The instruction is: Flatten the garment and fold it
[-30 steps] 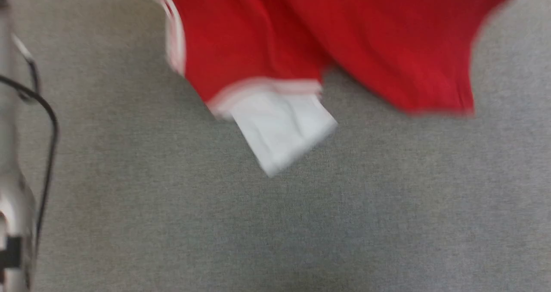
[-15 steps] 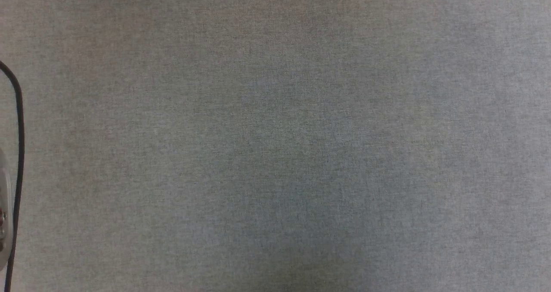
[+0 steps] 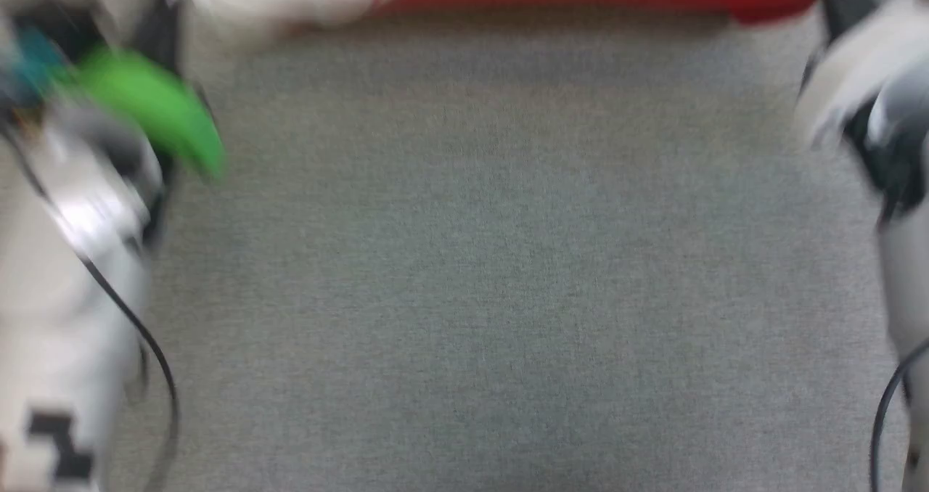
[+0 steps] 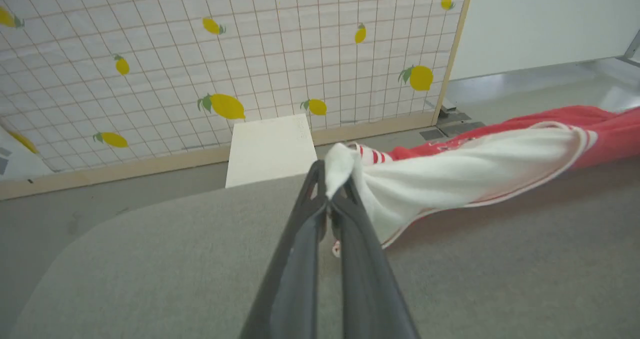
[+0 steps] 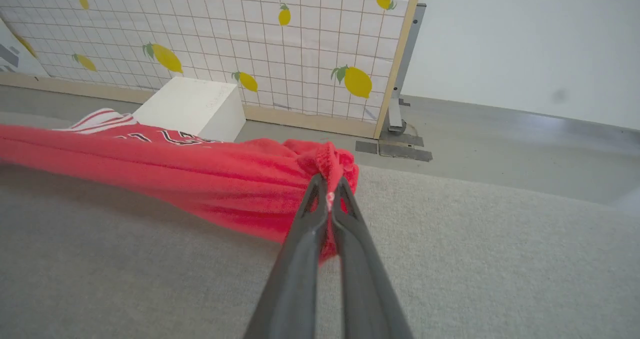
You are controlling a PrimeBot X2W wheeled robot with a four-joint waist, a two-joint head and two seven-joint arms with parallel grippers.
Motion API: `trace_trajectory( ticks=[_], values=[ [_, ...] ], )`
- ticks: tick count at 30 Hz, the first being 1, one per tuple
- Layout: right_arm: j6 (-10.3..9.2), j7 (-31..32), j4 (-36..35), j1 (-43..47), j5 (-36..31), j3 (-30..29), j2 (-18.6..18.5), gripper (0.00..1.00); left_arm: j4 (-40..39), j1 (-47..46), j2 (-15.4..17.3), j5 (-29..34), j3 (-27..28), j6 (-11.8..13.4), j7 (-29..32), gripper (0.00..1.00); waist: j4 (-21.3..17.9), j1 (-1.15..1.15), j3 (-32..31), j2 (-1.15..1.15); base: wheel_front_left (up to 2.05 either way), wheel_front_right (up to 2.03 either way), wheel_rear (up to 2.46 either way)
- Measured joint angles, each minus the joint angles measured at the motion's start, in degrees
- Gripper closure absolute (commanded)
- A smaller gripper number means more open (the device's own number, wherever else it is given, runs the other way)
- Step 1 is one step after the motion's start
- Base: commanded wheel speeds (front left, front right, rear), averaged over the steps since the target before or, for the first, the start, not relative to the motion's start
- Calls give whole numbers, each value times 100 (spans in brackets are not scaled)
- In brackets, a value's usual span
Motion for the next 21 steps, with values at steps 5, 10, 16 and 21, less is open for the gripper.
trace_trajectory(
  ticks=[5,10,16,21],
  values=[
    [0,-25,-274,1284,247,-220,63,100,-479,1541,51,-458,-457,-43,773,100,57,-1,-383,0,0,0,0],
    [0,-54,-836,2446,346,-614,312,100,-1221,2933,81,-1209,-553,-14,1553,100,120,-1,-762,0,0,0,0],
    [-1,-98,-1392,3463,333,-973,700,100,-2264,4231,98,-1740,-630,394,2274,100,174,-1,-1124,0,0,0,0],
    [-1,-38,-1597,4157,318,-1220,907,100,-2959,5069,148,-1959,-733,795,2760,100,243,-1,-1333,0,0,0,0]
  ],
)
